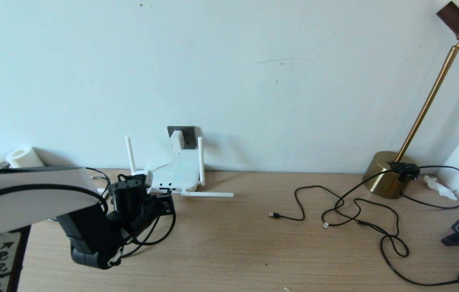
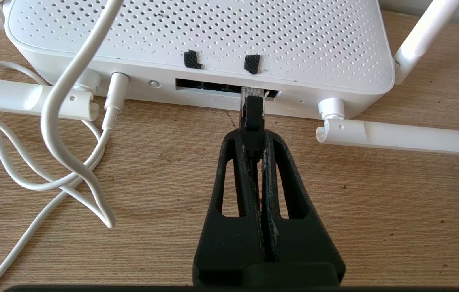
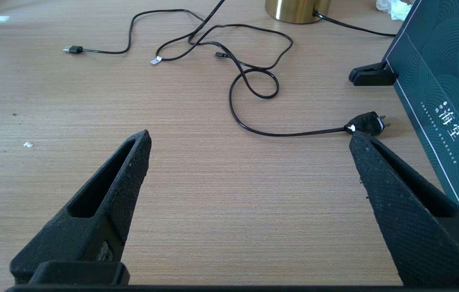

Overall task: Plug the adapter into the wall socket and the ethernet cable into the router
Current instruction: Align cable and router interface

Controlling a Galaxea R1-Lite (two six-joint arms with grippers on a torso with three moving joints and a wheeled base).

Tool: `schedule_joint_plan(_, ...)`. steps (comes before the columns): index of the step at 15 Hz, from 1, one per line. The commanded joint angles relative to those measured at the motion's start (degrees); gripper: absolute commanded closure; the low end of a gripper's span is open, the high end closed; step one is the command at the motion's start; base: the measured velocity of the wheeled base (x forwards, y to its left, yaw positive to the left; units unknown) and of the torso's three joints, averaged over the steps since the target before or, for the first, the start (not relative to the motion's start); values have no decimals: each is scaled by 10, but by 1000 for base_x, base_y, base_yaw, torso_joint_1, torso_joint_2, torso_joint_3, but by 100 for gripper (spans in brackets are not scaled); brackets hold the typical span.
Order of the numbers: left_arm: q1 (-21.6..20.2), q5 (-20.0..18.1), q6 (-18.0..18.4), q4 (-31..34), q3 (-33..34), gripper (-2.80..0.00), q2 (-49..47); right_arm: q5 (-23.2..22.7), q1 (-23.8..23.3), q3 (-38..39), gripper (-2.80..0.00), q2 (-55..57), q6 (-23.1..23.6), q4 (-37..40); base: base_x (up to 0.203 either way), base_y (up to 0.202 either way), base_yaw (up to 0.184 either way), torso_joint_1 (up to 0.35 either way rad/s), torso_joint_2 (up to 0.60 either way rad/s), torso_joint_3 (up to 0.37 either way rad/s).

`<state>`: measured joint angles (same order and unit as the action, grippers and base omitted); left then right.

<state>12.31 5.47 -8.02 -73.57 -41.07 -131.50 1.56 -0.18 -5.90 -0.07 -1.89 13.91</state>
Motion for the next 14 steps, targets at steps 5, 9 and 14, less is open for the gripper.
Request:
schedule_joint_plan(5,0,0,-1,-4,4,0,-3,0,0,0,-280,1,0,1,0,0,0,0,0,0)
schedule_joint_plan(9,1,1,-1,-5,4,0,-2,0,0,0,-280,1,0,1,0,0,0,0,0,0)
schedule_joint_plan(14,0,1,-1,-5,5,0,-2,0,0,0,-280,1,0,1,0,0,0,0,0,0)
